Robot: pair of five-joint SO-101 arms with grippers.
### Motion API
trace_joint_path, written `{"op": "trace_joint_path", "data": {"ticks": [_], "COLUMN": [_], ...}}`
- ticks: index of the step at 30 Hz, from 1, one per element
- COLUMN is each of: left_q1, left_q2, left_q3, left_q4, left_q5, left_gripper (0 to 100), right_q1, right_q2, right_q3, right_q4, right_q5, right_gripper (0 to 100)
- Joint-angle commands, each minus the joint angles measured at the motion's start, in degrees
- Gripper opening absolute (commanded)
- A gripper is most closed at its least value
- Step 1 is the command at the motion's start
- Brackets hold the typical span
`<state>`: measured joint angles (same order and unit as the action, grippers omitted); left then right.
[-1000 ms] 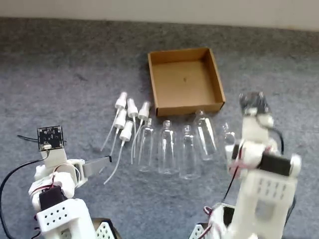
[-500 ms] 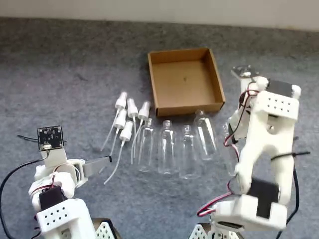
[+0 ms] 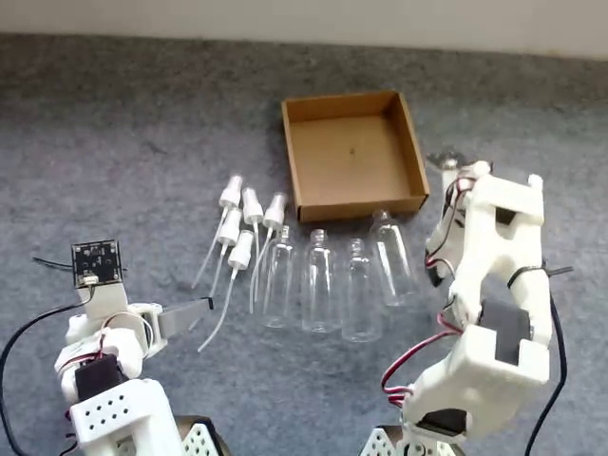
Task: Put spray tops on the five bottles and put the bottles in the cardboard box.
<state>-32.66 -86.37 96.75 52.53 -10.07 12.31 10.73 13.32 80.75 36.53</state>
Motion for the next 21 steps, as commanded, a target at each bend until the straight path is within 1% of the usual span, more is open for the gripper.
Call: {"op": "trace_joint_path", "data": {"ticks": [1, 4, 8, 11, 17, 21], "left_q1": [0.84, 0.84, 0.84, 0.84, 0.84, 0.84], "left_q2": [-0.48, -0.48, -0.48, -0.48, -0.48, -0.48], "left_q3": [0.84, 0.84, 0.84, 0.84, 0.84, 0.84], "left_q4": [0.09, 0.18, 0.18, 0.18, 0.26, 0.26], "left_q5": [0.26, 0.26, 0.26, 0.26, 0.26, 0.26], "left_gripper": [58, 58, 58, 58, 58, 58], "right_q1": [0.66, 1.63, 6.29, 10.95, 17.45, 17.98], "right_q2": [0.13, 1.27, 2.59, 2.77, 2.95, 3.03], "right_q3": [3.82, 7.16, 7.52, 2.59, -11.21, -19.03], "right_q4": [-5.23, -8.66, -10.77, -10.51, -10.42, -10.24], "right_q5": [0.97, 0.97, 0.97, 0.97, 0.97, 0.62], "right_gripper": [23.5, 22.2, 9.4, 2.2, 1.7, 1.7]}}
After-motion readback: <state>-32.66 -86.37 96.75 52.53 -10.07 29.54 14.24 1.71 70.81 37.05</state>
